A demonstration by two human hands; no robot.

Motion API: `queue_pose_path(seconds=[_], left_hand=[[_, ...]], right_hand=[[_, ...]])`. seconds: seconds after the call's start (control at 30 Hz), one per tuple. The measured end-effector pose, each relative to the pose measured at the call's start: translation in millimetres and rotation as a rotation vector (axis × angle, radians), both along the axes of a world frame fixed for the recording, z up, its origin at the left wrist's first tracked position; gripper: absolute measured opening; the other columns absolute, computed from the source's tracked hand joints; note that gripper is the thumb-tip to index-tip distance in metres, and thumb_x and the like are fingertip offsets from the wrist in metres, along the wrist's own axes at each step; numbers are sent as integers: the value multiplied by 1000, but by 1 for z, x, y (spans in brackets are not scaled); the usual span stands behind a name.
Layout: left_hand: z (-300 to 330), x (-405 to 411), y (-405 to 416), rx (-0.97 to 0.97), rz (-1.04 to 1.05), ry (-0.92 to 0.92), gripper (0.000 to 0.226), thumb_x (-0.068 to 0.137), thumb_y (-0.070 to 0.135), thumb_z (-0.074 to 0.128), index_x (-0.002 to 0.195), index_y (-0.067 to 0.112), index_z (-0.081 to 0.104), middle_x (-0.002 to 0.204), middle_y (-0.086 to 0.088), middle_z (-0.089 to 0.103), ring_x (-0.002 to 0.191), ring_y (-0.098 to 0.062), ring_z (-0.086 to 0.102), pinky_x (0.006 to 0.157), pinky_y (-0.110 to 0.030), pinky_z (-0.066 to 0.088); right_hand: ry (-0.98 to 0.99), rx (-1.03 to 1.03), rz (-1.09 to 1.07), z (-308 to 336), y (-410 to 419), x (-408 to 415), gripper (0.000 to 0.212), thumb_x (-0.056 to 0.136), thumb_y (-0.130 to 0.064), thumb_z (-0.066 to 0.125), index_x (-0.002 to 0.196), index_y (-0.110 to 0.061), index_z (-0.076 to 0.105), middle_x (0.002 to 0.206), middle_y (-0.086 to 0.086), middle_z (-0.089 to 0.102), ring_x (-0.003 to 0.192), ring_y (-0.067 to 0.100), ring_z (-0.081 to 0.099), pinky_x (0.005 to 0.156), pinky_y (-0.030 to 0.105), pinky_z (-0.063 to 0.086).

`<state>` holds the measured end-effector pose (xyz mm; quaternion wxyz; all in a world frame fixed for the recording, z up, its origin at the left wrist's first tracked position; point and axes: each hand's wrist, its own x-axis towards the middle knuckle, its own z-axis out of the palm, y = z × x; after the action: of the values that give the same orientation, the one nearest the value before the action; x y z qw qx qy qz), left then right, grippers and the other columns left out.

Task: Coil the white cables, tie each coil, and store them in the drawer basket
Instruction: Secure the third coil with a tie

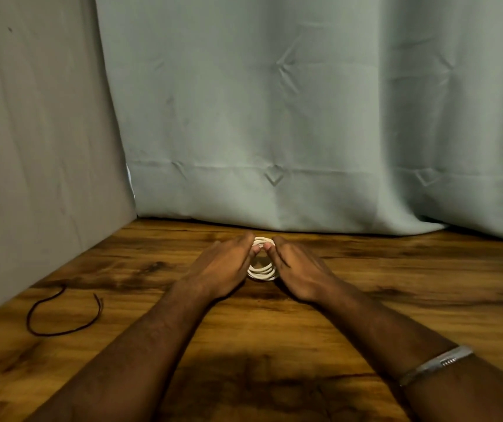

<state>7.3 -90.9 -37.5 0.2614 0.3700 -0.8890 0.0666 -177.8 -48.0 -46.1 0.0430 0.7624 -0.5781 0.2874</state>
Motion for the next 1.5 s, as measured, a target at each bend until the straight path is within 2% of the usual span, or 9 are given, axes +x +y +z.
queue_pose_path(seconds=[0.1, 0.27, 0.47, 0.57, 0.8, 0.97, 1.17, 1.33, 1.5], left_hand=[[1, -6, 7, -6, 26, 8, 27, 106, 44, 30, 109, 25, 48, 117, -1, 60, 110, -24, 57, 85, -40, 39], [6, 8, 28, 8, 132, 149, 27, 103, 44, 40, 116, 26, 56, 117, 1, 54, 107, -27, 59, 87, -43, 46], [16, 98, 60, 13, 187, 266, 11, 96, 22, 62, 102, 26, 71, 100, 6, 64, 89, -13, 61, 79, -31, 53], [26, 157, 87, -12, 309, 355, 12, 93, 13, 68, 99, 19, 75, 98, 5, 69, 83, -7, 63, 74, -9, 46], [23, 252, 103, 159, 770, 204, 10, 94, 29, 67, 99, 32, 75, 101, 2, 70, 83, -12, 63, 70, -29, 53], [15, 209, 105, 270, 612, 173, 31, 78, 55, 78, 92, 28, 78, 89, 11, 71, 83, -5, 64, 76, -30, 57], [5, 180, 87, 241, 599, 111, 8, 91, 31, 70, 94, 28, 77, 102, 8, 73, 100, -13, 66, 87, -34, 55], [17, 124, 98, 761, 127, 859, 12, 95, 10, 65, 96, 9, 77, 85, -11, 76, 71, -19, 67, 61, -28, 53], [28, 70, 84, 789, -146, 912, 15, 92, 2, 63, 102, 6, 73, 77, -4, 77, 52, -6, 64, 52, -15, 49]], right_hand=[[16, -27, -33, -2, -1, -7, 38, 110, -47, 28, 104, -18, 51, 104, 13, 69, 96, 33, 63, 73, 38, 41], [-38, -10, -21, -6, -3, -9, 70, 96, -74, 8, 116, -25, 55, 112, 9, 73, 102, 32, 69, 86, 46, 52], [-15, -1, 30, 0, 1, 4, 70, 96, -74, 7, 107, -23, 54, 105, 9, 71, 96, 30, 66, 86, 47, 51], [-15, -2, 39, 1, 1, 3, 69, 97, -71, 9, 109, -23, 56, 106, 8, 71, 97, 29, 67, 86, 47, 52], [-34, 36, 42, 4, 9, 6, 60, 95, -66, 17, 102, -20, 56, 94, 6, 67, 87, 27, 63, 79, 43, 50], [-65, 47, 49, 6, 10, 9, 56, 92, -66, 16, 93, -22, 50, 82, -1, 60, 78, 22, 59, 72, 40, 44], [-61, 28, 54, 5, 9, 5, 55, 94, -67, 16, 91, -23, 50, 84, -1, 63, 80, 23, 61, 77, 45, 49], [-32, 42, 4, 4, 4, 4, 39, 107, -52, 27, 94, -24, 50, 90, 2, 64, 89, 29, 64, 81, 44, 49], [-48, 14, -19, 8, 8, 5, 36, 110, -47, 30, 104, -20, 54, 106, 11, 70, 99, 33, 65, 85, 44, 50]])
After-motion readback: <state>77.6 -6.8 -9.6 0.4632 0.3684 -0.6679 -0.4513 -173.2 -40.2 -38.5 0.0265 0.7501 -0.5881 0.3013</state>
